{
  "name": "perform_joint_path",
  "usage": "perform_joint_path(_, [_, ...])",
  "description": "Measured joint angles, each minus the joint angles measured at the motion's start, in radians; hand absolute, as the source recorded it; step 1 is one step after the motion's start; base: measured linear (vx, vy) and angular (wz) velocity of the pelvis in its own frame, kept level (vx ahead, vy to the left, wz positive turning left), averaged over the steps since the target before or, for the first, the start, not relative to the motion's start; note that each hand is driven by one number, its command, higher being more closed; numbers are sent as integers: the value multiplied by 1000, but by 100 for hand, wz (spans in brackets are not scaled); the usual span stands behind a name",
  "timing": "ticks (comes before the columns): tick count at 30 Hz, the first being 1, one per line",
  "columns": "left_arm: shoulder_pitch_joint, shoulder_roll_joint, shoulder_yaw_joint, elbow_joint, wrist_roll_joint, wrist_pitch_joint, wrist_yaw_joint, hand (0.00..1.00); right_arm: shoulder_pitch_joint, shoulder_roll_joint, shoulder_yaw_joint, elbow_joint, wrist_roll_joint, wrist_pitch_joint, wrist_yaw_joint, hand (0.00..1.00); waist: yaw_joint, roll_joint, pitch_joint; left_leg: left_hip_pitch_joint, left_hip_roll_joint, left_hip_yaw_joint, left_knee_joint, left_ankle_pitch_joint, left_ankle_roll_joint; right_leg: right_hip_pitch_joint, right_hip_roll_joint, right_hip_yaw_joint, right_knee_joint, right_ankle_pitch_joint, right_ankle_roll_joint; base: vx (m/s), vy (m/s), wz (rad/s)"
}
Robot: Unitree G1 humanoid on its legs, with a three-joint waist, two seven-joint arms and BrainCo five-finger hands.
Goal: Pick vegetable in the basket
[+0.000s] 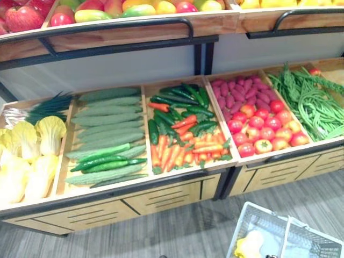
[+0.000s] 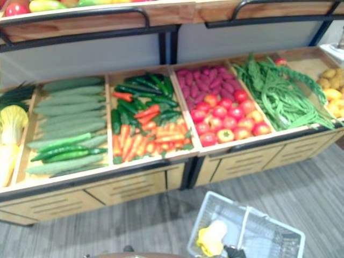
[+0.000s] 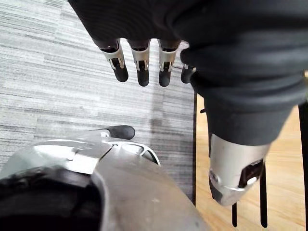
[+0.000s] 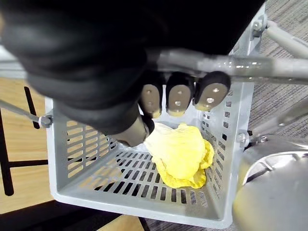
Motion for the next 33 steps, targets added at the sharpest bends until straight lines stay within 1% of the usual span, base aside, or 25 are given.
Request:
perform_joint_path(3, [-1, -5, 3, -53, 30, -9, 69, 0, 0, 5, 14, -1, -10, -8, -3, 100, 1, -3, -3, 0, 0, -1, -1, 0, 0, 0, 1, 3, -2, 2, -3, 0, 0, 0])
perform_joint_path(5, [-9, -17, 20, -97, 34, -41, 175, 0, 2, 7, 31, -1, -17, -20, -13, 100, 0, -3, -3, 2, 0, 0, -2, -4, 0, -1, 1, 9, -4, 3, -3, -7, 5, -4])
perform_joint_path(6, [-10, -21, 34, -115, 32, -48, 197, 0, 3, 7, 36, -1, -17, -22, -16, 100, 0, -3, -4, 2, 0, 0, -2, -5, 0, -1, 2, 10, -5, 3, -3, 0, 5, -5])
perform_joint_path(8, [-11, -38, 87, -204, 33, -69, 294, 0, 4, 8, 40, 0, -18, -29, -29, 100, -1, -2, -4, 5, 0, 2, -2, -8, -1, -1, 2, 17, -7, 3, -3, 10, 3, -6])
perform_joint_path(9, [-9, -45, 104, -236, 35, -72, 315, 0, 4, 8, 40, 0, -18, -30, -31, 100, 0, -2, -4, 6, 0, 3, -2, -9, -2, -1, 2, 19, -7, 3, -3, 20, 1, -8])
perform_joint_path(10, [-8, -51, 130, -287, 38, -77, 356, 0, 5, 8, 40, 0, -18, -30, -38, 100, 0, -1, -5, 8, 0, 3, -2, -10, -3, -1, 3, 23, -8, 3, -3, 20, 0, -6])
perform_joint_path(12, [-7, -57, 162, -370, 44, -77, 407, 0, 5, 8, 41, -1, -18, -33, -46, 100, 0, 1, -6, 12, 0, 4, -2, -14, -3, -1, 3, 29, -9, 2, -3, 33, -1, -9])
perform_joint_path(13, [-7, -58, 175, -432, 77, -81, 449, 0, 6, 8, 43, -1, -19, -37, -48, 100, 0, 3, -7, 15, 0, 4, -2, -17, -2, -1, 3, 34, -11, 3, -3, 39, 0, -10])
perform_joint_path(14, [-8, -59, 178, -456, 82, -81, 462, 0, 7, 8, 47, -1, -19, -37, -48, 100, 0, 3, -7, 16, 0, 5, -2, -18, -2, 0, 4, 36, -12, 3, -3, 32, 1, -8])
perform_joint_path(16, [-10, -63, 177, -541, 130, -81, 495, 0, 12, 8, 59, -5, -18, -40, -49, 100, -1, 5, -9, 17, -1, 6, -2, -21, -2, 0, 4, 38, -15, 3, -3, 26, 0, -4])
perform_joint_path(19, [-10, -66, 152, -653, 185, -78, 513, 0, 15, 8, 79, -11, -18, -41, -49, 100, -2, 6, -11, 19, -1, 6, -2, -22, -3, -1, 6, 55, -16, 2, -4, 34, 1, -2])
perform_joint_path(20, [-10, -65, 130, -708, 238, -72, 523, 0, 16, 8, 83, -13, -18, -42, -49, 100, -2, 6, -11, 19, 0, 7, -2, -22, -3, -1, 7, 60, -17, 2, -5, 0, 0, 0])
perform_joint_path(21, [-10, -63, 116, -734, 266, -71, 526, 0, 16, 7, 86, -15, -18, -42, -49, 100, -2, 7, -11, 19, 0, 7, -2, -22, -3, -1, 7, 62, -17, 2, -5, 11, 0, -3])
perform_joint_path(23, [-18, -37, 64, -804, 353, -70, 529, 0, 19, 6, 89, -22, -18, -43, -48, 100, -5, 10, -13, 22, 1, 13, -2, -26, -4, -4, 9, 71, -17, 2, -5, 4, 2, -9])
perform_joint_path(24, [-22, -30, 56, -815, 365, -70, 529, 0, 20, 6, 90, -23, -18, -44, -48, 100, -5, 11, -14, 24, 2, 16, -2, -27, -5, -5, 10, 75, -18, 2, -5, 3, 8, -19])
perform_joint_path(26, [-40, 18, 22, -838, 433, -62, 526, 0, 29, 5, 108, -38, -17, -44, -47, 100, -9, 14, -15, 36, 6, 38, -2, -35, -11, -10, 14, 98, -17, 1, -6, 4, 9, -27])
perform_joint_path(29, [-68, 69, -15, -856, 483, -61, 517, 0, 30, 4, 119, -55, -18, -50, -45, 100, -12, 24, -20, 31, 13, 74, 0, -38, -16, -51, 23, 146, -15, 7, -15, 9, 5, -40])
perform_joint_path(31, [-84, 83, -32, -858, 503, -61, 512, 0, 30, 1, 119, -63, -18, -52, -45, 100, -16, 30, -22, 23, 15, 88, 2, -39, -16, -72, 26, 165, -14, 11, -17, 10, -2, -34])
perform_joint_path(33, [-108, 122, -78, -871, 510, -62, 493, 0, 22, 0, 119, -83, -18, -52, -43, 100, -35, 40, -17, 13, 19, 103, 3, -39, -16, -105, 32, 197, -14, 20, -22, 20, -11, -45])
